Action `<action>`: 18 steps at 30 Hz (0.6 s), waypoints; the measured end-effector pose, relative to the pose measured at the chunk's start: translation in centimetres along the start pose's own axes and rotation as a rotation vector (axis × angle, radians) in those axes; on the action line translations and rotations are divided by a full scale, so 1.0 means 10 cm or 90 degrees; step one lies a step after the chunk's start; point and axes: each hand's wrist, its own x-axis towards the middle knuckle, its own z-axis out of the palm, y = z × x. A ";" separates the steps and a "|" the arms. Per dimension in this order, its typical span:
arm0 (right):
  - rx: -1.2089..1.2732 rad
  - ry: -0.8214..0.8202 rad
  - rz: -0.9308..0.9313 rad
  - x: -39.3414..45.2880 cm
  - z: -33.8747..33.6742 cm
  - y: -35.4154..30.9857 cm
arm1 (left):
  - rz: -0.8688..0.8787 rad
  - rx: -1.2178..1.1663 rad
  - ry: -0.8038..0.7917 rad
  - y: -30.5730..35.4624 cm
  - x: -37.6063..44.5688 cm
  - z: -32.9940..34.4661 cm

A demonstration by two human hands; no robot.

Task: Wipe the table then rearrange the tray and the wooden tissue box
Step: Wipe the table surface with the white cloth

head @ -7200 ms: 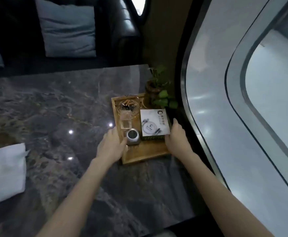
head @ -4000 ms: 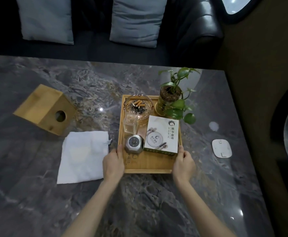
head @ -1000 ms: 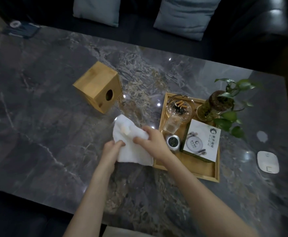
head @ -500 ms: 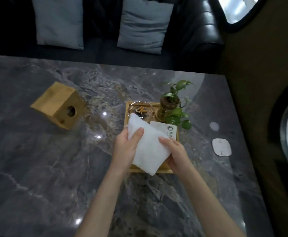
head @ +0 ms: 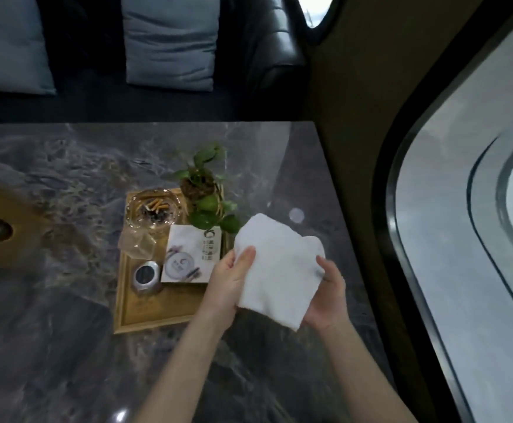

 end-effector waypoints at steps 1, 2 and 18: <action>-0.031 0.016 0.005 -0.01 -0.03 -0.10 | -0.014 0.014 0.002 -0.06 0.06 0.05; -0.069 0.040 0.013 -0.02 -0.04 -0.20 | -0.021 0.029 0.006 -0.11 0.13 0.10; -0.876 0.189 -0.228 0.70 0.30 -1.78 | 0.216 0.802 0.262 -0.51 1.42 0.31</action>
